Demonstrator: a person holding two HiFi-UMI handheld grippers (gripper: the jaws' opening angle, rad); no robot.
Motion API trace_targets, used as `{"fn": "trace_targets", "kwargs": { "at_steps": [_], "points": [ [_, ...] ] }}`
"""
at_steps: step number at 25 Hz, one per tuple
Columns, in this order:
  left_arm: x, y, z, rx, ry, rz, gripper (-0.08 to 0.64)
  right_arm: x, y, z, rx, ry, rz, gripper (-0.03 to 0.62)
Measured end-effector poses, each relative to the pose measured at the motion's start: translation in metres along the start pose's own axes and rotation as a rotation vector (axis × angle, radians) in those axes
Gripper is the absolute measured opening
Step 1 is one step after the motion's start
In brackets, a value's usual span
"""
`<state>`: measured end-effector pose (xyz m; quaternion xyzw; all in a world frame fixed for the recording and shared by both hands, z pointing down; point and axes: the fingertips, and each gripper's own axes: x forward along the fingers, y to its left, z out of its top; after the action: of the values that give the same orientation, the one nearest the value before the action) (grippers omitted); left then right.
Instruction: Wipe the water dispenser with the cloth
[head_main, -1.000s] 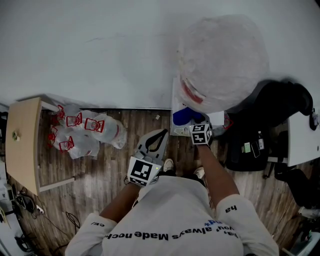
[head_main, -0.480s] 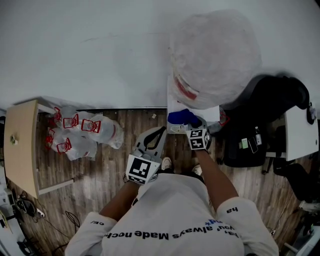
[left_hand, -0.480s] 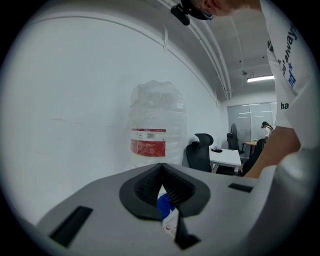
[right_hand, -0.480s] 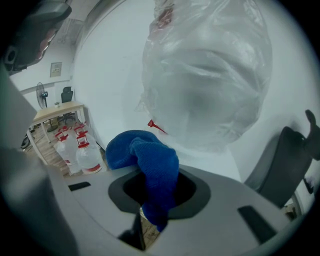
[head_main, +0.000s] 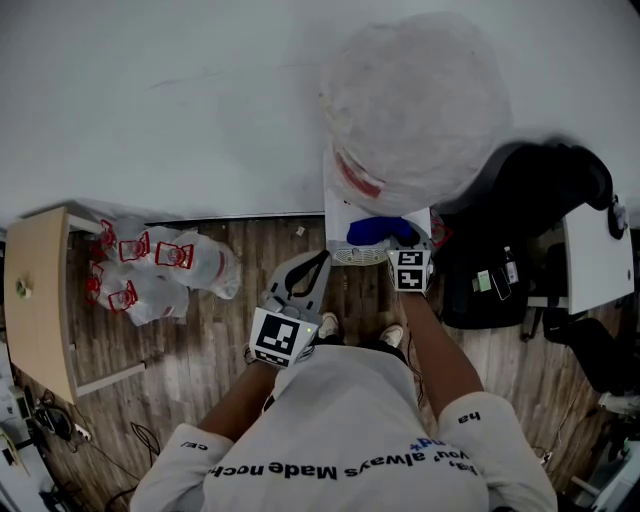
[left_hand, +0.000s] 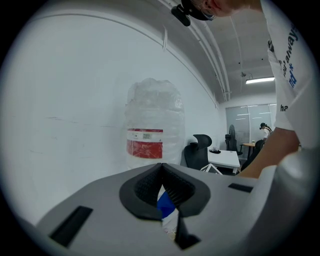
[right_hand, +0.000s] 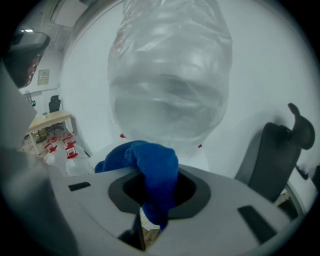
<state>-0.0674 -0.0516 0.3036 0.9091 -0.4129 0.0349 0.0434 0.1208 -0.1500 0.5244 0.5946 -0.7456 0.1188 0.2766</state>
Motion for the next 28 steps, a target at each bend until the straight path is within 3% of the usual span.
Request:
{"fn": "trace_targets", "kwargs": {
  "at_steps": [7,13,28],
  "points": [
    [0.004,0.007,-0.001,-0.002,0.011,0.013,0.018,0.024,-0.033,-0.004,-0.017,0.051,-0.035,0.084],
    [0.01,0.012,-0.003,-0.002,0.02,0.022,0.02,0.042,-0.03,-0.012,-0.012,0.07,0.01,0.083],
    [0.008,-0.003,-0.001,0.002,0.016,0.014,0.018,0.026,-0.018,-0.023,-0.125,0.057,0.028,0.071]
  ]
}}
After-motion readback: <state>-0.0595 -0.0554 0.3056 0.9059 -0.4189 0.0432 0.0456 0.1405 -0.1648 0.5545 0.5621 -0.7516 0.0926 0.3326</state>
